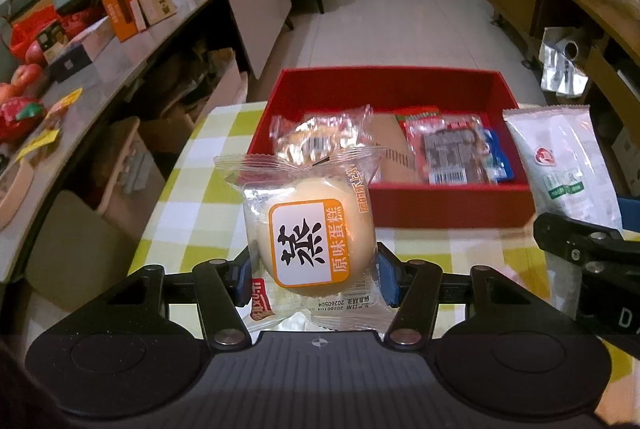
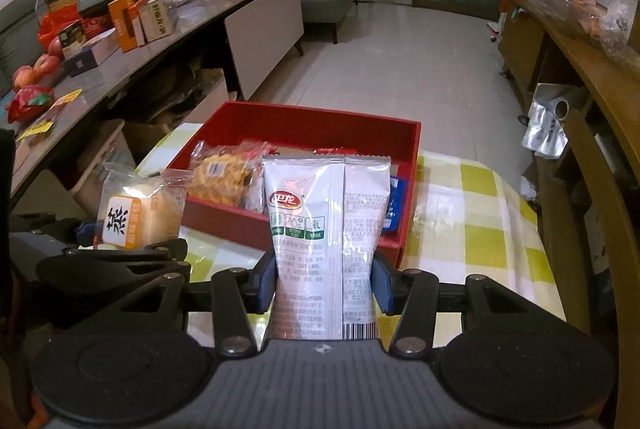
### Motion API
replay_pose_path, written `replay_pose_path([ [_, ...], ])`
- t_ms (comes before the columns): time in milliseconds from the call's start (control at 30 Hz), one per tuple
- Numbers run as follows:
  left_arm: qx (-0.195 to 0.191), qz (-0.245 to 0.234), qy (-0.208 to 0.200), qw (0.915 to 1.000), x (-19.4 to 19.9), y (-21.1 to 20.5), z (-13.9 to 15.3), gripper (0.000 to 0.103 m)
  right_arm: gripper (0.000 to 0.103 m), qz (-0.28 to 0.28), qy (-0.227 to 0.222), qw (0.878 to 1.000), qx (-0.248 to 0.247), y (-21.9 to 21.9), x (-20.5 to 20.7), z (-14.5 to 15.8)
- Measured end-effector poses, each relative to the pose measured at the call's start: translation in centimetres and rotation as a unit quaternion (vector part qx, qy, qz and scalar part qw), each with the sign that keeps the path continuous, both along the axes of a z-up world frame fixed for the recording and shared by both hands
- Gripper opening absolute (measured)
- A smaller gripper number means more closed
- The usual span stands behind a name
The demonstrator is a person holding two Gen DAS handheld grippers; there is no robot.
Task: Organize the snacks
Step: 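Lower the bun packet and white packet into the red box and open both tools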
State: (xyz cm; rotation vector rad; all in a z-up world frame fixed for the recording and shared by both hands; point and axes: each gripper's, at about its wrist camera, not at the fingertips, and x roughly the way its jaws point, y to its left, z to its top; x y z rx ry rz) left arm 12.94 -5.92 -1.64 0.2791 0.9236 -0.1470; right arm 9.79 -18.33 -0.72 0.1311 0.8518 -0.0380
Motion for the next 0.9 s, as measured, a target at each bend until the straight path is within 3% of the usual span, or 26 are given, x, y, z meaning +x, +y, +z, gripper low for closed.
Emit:
replay_pose_path([
  [900, 0.002, 0.016, -0.009, 0.9998, 6.5, -2.0, -0.3, 0.065, 0.058, -0.01, 0.004, 1.0, 0.005, -2.1, 7.0, -1.2],
])
